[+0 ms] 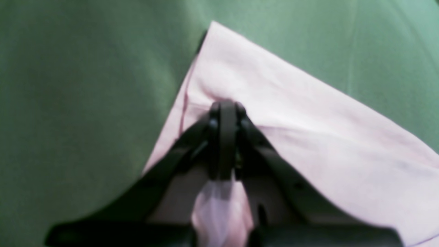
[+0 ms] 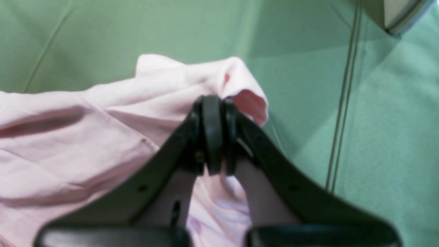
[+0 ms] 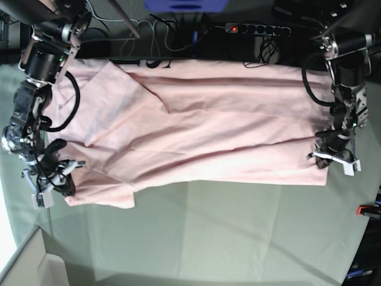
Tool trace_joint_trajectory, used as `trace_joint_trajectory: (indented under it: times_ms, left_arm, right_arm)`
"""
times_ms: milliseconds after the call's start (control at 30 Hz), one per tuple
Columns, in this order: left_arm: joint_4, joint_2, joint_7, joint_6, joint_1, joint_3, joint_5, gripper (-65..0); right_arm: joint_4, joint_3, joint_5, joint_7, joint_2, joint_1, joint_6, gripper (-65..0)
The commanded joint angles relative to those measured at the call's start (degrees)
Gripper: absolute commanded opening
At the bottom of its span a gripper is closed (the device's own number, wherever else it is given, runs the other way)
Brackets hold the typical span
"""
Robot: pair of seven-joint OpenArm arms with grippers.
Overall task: Layout the t-shirt on the table in an organized manner, then fold the t-shirt properly
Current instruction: 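Pull the shirt edges taut with both grippers and adjust holds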
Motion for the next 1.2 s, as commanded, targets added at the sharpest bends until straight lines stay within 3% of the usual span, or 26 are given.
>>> trace_joint_trajectory:
  times_ms: [0,100,267,400,467,633,733,900,1167]
  left_arm:
    - [0.8,-0.9,-0.6,-0.3,-1.0,-0.1,-0.5,-64.8]
    - [4.7,-0.9,-0.4,-0.3,-0.8,-0.2,-0.6,-64.8]
    - [14.4,-0.9,6.3,-0.2,0.7,-1.3,-0.6,-64.8]
    - [15.9,-0.3,7.0,-0.2,0.7,-4.3,0.0,-63.6]
    - [15.8,-0.3,7.0,-0.2,0.7,-4.5,0.1,-57.1]
    - [15.8,-0.2,6.6,-0.2,2.0,-4.3,0.1,-27.9]
    - [14.2,-0.2,6.6,-0.2,2.1,-4.3,0.1,-20.5]
    - [8.7,-0.2,5.4,-0.2,0.8,-4.3,0.0,-23.6]
    - [4.5,-0.1,1.7,-0.2,0.1,-4.2,0.0,-34.4]
  right_arm:
    - [0.9,0.0,1.3,1.6,0.7,1.3,0.2,-65.0]
    - [0.9,0.0,1.3,1.4,0.7,1.3,0.2,-65.0]
    - [0.9,0.0,1.3,1.4,0.7,1.3,0.2,-65.0]
    - [0.9,0.0,1.3,1.3,0.7,1.3,0.2,-65.0]
    - [0.9,0.0,1.3,1.3,0.7,1.3,0.2,-65.0]
    - [0.9,0.0,1.3,1.3,0.7,1.3,0.2,-65.0]
    - [0.9,0.0,1.3,1.3,0.7,1.3,0.2,-65.0]
    - [0.9,0.0,1.3,1.3,0.7,1.3,0.2,-65.0]
    - [0.9,0.0,1.3,1.5,0.7,1.3,0.2,-65.0]
